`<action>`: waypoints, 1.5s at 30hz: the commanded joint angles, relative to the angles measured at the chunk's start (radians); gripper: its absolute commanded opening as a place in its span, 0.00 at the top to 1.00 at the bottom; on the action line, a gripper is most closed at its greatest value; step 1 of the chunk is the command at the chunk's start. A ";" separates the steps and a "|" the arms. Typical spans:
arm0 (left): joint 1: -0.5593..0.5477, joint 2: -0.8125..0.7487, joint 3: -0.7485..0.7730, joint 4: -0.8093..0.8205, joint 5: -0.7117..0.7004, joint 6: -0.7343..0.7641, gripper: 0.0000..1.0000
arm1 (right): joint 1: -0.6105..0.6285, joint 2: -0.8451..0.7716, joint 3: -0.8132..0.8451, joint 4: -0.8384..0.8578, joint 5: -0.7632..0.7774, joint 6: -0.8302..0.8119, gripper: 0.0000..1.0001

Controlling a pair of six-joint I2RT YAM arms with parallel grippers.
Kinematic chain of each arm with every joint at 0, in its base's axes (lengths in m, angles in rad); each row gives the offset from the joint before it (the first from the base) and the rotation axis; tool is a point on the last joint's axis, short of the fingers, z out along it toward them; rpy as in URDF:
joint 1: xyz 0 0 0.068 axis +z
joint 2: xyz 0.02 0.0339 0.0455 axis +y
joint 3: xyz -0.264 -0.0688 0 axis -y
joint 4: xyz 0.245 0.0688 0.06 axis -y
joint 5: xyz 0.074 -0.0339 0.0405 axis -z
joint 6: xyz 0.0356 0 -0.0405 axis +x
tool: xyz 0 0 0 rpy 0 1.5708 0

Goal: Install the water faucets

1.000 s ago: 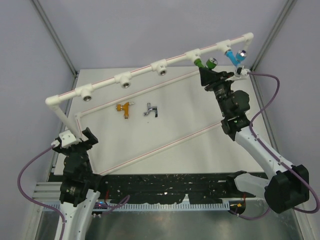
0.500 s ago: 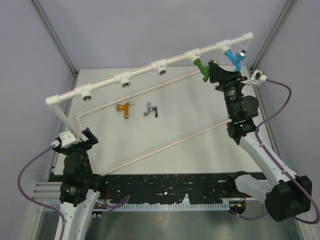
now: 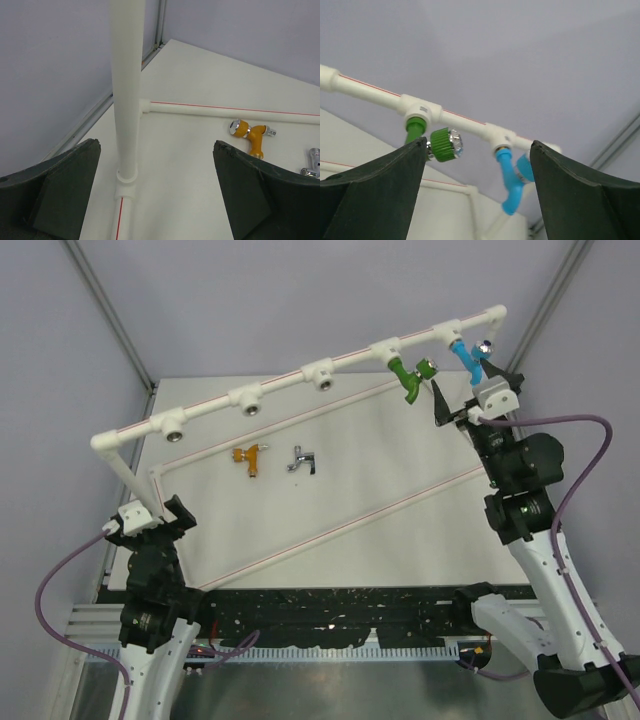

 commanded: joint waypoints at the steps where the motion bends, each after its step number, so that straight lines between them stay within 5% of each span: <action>1: -0.004 -0.182 0.005 0.015 0.003 0.002 0.00 | 0.011 -0.030 0.077 -0.234 -0.057 -0.720 0.12; 9: -0.004 -0.185 0.003 0.013 0.003 0.002 0.00 | 0.090 0.008 0.084 -0.295 0.024 -1.253 0.12; 15: -0.004 -0.185 0.005 0.012 0.005 0.002 0.00 | 0.153 0.084 0.097 -0.288 0.094 -1.439 0.10; 22: -0.004 -0.182 0.005 0.013 0.003 0.002 0.00 | 0.184 0.153 0.115 -0.240 0.142 -1.479 0.11; 29: -0.004 -0.180 0.005 0.015 0.005 0.002 0.00 | 0.184 0.229 0.106 -0.173 0.161 -1.413 0.28; 35: -0.006 -0.180 0.003 0.016 0.005 0.002 0.00 | 0.183 0.241 0.104 -0.124 0.071 -1.064 0.59; 38: -0.004 -0.178 0.003 0.016 0.005 0.002 0.00 | 0.179 0.215 0.054 -0.013 0.014 -0.737 0.79; 42: -0.004 -0.177 0.003 0.018 0.009 0.002 0.00 | 0.164 0.200 -0.021 0.189 0.006 -0.172 0.84; 45: -0.006 -0.177 0.003 0.018 0.009 0.002 0.00 | 0.135 0.195 -0.078 0.390 0.069 0.401 0.86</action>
